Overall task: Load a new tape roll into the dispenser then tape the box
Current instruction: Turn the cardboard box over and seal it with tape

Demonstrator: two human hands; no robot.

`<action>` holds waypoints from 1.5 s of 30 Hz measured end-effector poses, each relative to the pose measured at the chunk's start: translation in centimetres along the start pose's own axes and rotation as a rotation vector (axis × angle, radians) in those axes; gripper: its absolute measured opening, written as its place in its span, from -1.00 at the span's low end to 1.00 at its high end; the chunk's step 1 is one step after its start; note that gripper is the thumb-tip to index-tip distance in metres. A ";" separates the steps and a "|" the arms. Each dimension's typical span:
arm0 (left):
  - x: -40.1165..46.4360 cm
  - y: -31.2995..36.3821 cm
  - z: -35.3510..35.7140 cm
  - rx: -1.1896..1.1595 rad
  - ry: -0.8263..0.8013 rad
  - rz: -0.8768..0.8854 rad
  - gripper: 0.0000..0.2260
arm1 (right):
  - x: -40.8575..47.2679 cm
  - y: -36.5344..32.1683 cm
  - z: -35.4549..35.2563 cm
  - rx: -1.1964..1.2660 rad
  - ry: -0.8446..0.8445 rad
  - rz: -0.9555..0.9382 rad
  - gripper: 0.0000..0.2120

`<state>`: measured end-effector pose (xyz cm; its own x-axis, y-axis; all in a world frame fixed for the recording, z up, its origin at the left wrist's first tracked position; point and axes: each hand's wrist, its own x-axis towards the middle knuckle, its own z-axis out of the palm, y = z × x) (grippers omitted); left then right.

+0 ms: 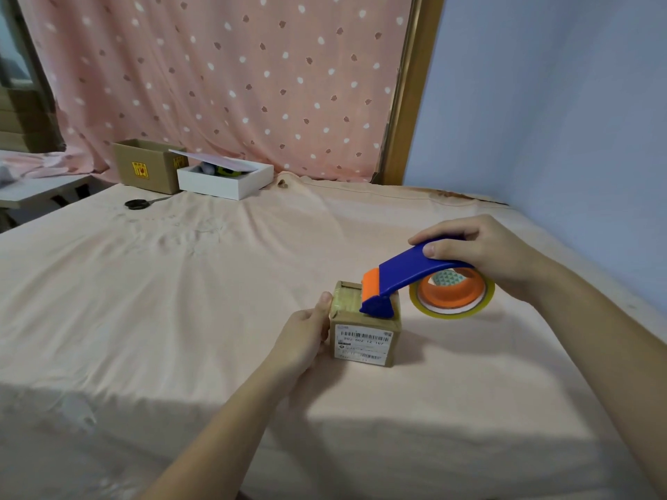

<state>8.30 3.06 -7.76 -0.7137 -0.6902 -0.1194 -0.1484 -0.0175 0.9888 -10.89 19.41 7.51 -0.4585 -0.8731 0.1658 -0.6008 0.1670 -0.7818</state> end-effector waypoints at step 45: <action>-1.4 2.2 3.8 -0.282 0.096 0.067 -0.74 | -2.8 4.2 -4.4 -0.164 -0.194 -0.026 -0.73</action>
<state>6.35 6.77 -5.80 -0.6455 -0.7616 -0.0578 0.1022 -0.1611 0.9816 -14.96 24.57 6.38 -0.3165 -0.9471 0.0533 -0.7158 0.2017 -0.6685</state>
